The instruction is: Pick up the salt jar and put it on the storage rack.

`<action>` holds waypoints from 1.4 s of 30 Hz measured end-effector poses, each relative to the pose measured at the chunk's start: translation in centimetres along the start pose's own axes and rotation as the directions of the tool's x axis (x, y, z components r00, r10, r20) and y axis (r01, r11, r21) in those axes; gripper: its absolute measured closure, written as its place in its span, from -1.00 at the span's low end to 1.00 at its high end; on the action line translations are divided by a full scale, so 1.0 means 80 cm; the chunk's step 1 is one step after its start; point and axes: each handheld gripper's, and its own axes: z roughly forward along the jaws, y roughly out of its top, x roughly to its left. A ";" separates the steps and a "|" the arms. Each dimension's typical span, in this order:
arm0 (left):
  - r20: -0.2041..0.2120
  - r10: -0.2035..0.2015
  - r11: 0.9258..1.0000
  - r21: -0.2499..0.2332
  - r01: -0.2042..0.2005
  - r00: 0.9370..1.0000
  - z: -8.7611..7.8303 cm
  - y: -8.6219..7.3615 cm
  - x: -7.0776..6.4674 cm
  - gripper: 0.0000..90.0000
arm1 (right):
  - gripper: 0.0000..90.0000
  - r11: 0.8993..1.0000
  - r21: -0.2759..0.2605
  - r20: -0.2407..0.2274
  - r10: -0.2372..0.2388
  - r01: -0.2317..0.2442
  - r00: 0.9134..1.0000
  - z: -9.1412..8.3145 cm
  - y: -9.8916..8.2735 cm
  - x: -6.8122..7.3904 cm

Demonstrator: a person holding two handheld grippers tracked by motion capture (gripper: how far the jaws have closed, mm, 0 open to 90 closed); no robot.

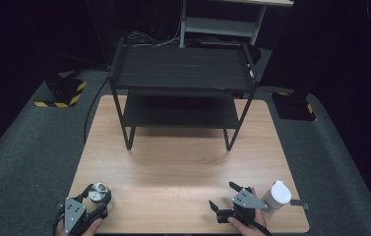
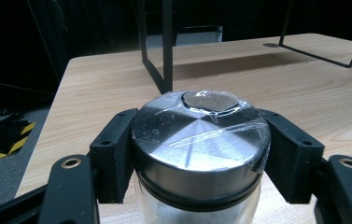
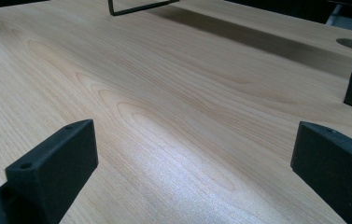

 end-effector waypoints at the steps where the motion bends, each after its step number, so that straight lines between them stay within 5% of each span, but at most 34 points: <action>1: 0.001 -0.001 1.000 0.000 0.001 1.000 0.000 0.000 0.000 -0.24 | -0.99 1.000 0.001 0.000 -0.001 0.001 1.000 0.000 0.000 0.000; 22: 0.002 0.015 1.000 0.005 -0.015 1.000 0.001 0.004 0.000 -0.22 | -0.99 1.000 -0.001 -0.002 0.002 -0.002 1.000 0.000 0.000 -0.001; 42: 0.063 0.009 1.000 -0.027 -0.007 0.998 0.004 0.011 -0.006 -0.22 | -0.99 1.000 0.008 0.010 0.009 -0.009 1.000 -0.001 0.001 -0.003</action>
